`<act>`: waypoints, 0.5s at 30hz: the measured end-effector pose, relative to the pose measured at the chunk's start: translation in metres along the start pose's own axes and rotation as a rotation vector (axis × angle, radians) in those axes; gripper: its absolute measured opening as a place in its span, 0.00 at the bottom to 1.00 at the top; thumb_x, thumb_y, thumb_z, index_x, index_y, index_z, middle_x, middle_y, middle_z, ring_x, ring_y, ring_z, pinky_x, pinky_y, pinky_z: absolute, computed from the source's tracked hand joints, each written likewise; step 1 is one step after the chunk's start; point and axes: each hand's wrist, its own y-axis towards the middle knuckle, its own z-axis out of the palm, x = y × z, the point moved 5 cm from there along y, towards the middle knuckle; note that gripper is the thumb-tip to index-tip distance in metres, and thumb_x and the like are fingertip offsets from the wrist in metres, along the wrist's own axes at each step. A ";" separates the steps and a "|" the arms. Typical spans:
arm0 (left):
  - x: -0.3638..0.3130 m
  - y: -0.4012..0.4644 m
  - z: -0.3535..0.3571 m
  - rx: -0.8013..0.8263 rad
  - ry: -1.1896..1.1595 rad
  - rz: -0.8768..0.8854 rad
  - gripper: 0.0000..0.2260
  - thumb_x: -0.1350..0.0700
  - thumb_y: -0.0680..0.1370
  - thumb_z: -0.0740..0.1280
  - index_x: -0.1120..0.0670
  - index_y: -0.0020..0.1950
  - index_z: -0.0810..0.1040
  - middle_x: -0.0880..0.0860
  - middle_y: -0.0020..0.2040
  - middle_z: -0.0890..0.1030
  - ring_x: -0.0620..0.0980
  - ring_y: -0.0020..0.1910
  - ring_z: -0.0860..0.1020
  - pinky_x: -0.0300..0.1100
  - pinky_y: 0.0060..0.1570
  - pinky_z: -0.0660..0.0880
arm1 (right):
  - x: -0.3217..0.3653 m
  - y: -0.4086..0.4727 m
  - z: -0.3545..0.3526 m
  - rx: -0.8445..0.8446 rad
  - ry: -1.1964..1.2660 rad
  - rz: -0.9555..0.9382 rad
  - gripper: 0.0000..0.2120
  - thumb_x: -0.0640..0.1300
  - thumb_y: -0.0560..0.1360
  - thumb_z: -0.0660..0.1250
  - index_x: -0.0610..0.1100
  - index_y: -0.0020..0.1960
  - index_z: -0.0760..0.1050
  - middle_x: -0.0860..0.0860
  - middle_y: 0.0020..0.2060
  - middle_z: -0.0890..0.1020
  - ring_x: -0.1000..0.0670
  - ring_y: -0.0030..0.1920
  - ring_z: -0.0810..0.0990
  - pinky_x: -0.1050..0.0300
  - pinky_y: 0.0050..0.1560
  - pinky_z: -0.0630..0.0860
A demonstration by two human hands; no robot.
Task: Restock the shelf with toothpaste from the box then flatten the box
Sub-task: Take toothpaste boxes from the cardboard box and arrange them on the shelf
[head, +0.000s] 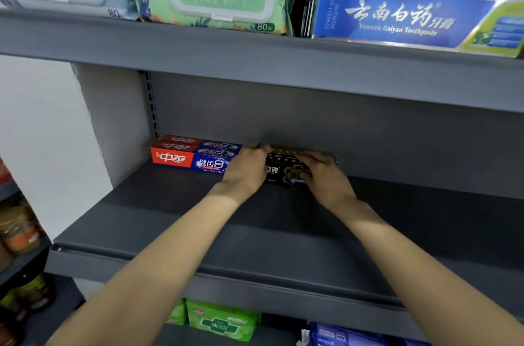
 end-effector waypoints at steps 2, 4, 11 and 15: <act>-0.010 -0.020 -0.006 0.001 0.070 0.023 0.14 0.59 0.79 0.60 0.53 0.64 0.73 0.57 0.61 0.77 0.58 0.58 0.76 0.50 0.54 0.75 | 0.013 -0.017 -0.006 -0.056 0.102 0.004 0.12 0.40 0.78 0.61 0.43 0.60 0.77 0.47 0.63 0.74 0.45 0.63 0.72 0.51 0.62 0.71; -0.021 -0.044 -0.008 0.057 0.158 0.029 0.13 0.56 0.80 0.59 0.51 0.63 0.73 0.57 0.60 0.78 0.59 0.57 0.77 0.49 0.52 0.74 | 0.025 -0.036 -0.009 -0.034 0.195 0.018 0.09 0.39 0.77 0.62 0.43 0.53 0.79 0.47 0.57 0.78 0.46 0.58 0.76 0.50 0.57 0.73; -0.029 -0.160 -0.045 -0.051 0.039 -0.129 0.10 0.52 0.78 0.60 0.50 0.58 0.74 0.54 0.51 0.82 0.59 0.53 0.78 0.50 0.49 0.75 | 0.091 -0.120 -0.018 0.076 0.394 -0.086 0.08 0.37 0.75 0.63 0.45 0.49 0.80 0.48 0.44 0.84 0.50 0.45 0.79 0.59 0.47 0.71; -0.013 -0.242 -0.048 -0.033 0.110 -0.244 0.11 0.50 0.78 0.59 0.50 0.58 0.73 0.55 0.50 0.83 0.60 0.53 0.79 0.50 0.47 0.74 | 0.146 -0.172 -0.002 0.163 0.450 -0.158 0.07 0.39 0.74 0.63 0.46 0.44 0.79 0.47 0.40 0.83 0.46 0.45 0.81 0.56 0.45 0.70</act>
